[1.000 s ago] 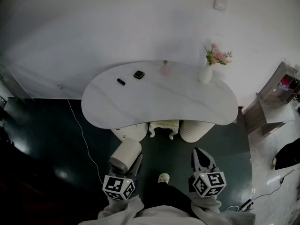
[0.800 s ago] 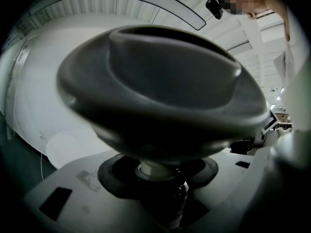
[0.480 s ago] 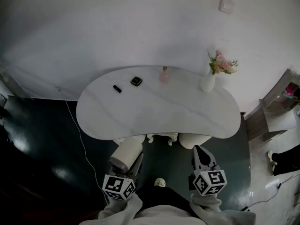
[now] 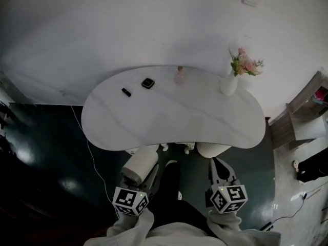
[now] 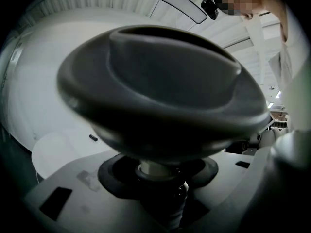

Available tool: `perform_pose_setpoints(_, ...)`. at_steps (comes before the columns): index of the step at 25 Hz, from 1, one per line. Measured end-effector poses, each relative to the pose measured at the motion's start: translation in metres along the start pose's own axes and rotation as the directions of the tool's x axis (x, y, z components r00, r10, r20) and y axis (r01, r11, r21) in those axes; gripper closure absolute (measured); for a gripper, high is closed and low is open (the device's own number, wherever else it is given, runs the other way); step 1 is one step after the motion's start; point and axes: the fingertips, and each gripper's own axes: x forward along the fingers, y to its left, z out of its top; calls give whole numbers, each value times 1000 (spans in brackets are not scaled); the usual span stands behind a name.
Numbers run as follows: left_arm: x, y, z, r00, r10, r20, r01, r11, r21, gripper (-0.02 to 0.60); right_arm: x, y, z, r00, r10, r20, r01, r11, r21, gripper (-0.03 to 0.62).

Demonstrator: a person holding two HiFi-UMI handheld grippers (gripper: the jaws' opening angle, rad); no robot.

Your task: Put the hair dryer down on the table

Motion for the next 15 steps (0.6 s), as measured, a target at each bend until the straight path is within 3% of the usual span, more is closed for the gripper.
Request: perform_pose_setpoints(15,75,14,7,999,-38,-26,38,999,-6,359,44,-37,23,1000,-29,6,29,999,14,544)
